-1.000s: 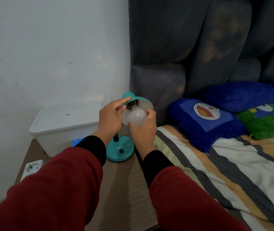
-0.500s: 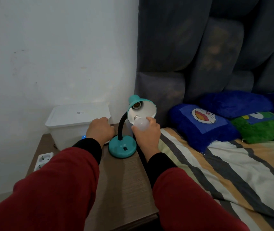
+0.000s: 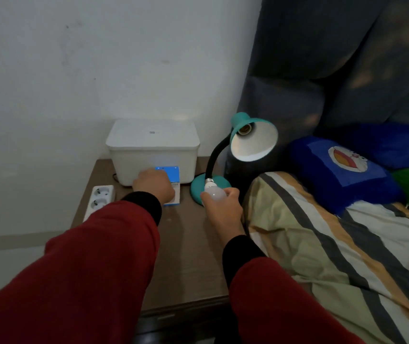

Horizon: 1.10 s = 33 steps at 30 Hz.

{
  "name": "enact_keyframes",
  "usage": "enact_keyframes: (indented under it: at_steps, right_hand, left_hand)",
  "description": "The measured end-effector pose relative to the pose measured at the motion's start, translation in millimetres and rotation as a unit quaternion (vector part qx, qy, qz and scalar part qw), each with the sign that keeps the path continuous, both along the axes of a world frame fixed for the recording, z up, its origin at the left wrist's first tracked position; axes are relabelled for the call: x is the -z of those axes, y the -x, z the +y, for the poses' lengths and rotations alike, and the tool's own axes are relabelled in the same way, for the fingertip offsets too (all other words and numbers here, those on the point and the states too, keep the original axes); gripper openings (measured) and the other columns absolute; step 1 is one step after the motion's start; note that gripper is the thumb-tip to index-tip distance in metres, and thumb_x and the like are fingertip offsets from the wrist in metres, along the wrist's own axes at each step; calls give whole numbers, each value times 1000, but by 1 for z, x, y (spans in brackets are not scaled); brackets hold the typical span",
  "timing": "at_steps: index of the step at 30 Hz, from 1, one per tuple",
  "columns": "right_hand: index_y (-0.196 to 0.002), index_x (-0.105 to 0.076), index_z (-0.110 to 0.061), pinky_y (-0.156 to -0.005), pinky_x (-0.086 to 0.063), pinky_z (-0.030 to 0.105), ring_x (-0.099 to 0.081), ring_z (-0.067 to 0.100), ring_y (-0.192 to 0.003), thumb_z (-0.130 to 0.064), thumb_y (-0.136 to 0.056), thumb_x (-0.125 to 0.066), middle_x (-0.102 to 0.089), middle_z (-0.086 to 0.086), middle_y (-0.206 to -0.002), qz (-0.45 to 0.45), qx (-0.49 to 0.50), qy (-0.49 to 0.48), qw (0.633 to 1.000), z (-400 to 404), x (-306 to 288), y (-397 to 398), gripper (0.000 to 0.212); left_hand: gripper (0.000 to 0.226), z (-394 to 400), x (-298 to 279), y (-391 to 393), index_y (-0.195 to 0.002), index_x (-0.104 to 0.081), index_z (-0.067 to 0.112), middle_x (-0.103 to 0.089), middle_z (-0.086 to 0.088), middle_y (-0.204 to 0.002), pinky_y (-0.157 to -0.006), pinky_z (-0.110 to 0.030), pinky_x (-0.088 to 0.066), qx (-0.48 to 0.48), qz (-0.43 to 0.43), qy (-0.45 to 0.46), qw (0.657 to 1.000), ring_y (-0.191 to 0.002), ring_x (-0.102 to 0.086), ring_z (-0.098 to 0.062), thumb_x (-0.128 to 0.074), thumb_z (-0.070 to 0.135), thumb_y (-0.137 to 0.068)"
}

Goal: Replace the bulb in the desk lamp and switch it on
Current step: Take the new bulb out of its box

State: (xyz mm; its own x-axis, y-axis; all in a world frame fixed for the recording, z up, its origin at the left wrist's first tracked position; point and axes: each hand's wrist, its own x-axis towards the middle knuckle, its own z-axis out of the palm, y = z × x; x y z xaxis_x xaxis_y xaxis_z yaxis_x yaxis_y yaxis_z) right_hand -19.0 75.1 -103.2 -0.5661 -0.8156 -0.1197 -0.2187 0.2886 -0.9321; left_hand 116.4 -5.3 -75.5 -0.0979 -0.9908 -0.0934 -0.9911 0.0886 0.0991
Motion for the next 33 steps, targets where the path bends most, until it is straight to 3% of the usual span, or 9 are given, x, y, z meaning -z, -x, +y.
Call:
enact_keyframes:
  at_steps: [3, 8, 12, 16, 23, 27, 29, 33]
  right_hand:
    - [-106, -43, -19, -56, -36, 20, -51, 17, -88, -32, -78, -70, -53, 5, -106, -4, -16, -32, 999, -8, 18, -10, 41]
    - [-107, -43, -18, -73, -41, 31, -50, 18, -86, -34, -78, -70, -52, 3, -101, -4, -47, -83, 995, -28, 44, -25, 42]
    - [-107, -44, -19, -74, -43, 32, -52, 19, -87, -36, -76, -71, -55, 3, -101, 13, -60, -105, 993, -43, 63, -35, 44]
    - [-104, -45, -19, -87, -50, 41, -58, 26, -98, -40, -71, -73, -61, 8, -108, 26, -59, -110, 992, -53, 78, -41, 48]
    - [-100, -44, -28, -87, -52, 46, -57, 26, -100, -49, -58, -69, -59, 5, -106, 65, -63, -111, 990, -62, 90, -47, 53]
    - [-125, -49, -13, -102, -41, 37, -48, 24, -118, -35, -70, -74, -54, 7, -125, 147, -79, -42, 985, -66, 81, -42, 65]
    - [-128, -48, -10, -98, -39, 30, -47, 20, -119, -27, -75, -71, -55, 5, -126, 180, -77, 18, 980, -72, 73, -41, 59]
    - [-127, -47, -11, -85, -36, 17, -54, 15, -112, -16, -79, -67, -60, 4, -120, 146, -115, 79, 979, -86, 56, -47, 53]
  left_hand:
    - [38, -8, 12, -7, -120, -52, 5, -53, -17, -127, -96, -40, -45, -4, 3, 4, 1000, -117, -50, -34, -52, 26, -88]
    - [44, -21, 31, -17, -135, -45, 16, -45, -17, -132, -98, -44, -45, -2, 41, 25, 999, -121, -46, -33, -50, 21, -92]
    - [40, -30, 46, -23, -131, -51, 17, -49, -16, -127, -93, -45, -48, 5, 100, 53, 994, -116, -49, -33, -52, 25, -92]
    - [34, -33, 54, -25, -123, -57, 16, -54, -15, -120, -89, -40, -47, -12, 179, 85, 980, -110, -54, -33, -56, 28, -92]
    - [28, -42, 65, -25, -114, -64, 13, -53, -15, -120, -90, -31, -41, -54, 286, 104, 951, -110, -53, -29, -62, 22, -88]
    - [28, -44, 70, -25, -113, -63, 11, -51, -15, -122, -92, -23, -35, -66, 332, 101, 936, -112, -52, -26, -65, 18, -86]
    - [30, -45, 72, -25, -114, -63, 12, -50, -15, -122, -86, -17, -32, -68, 338, 103, 933, -112, -52, -25, -66, 18, -85]
    - [36, -48, 77, -24, -118, -59, 13, -50, -13, -124, -78, -5, -28, -84, 360, 102, 923, -112, -54, -22, -68, 17, -84]
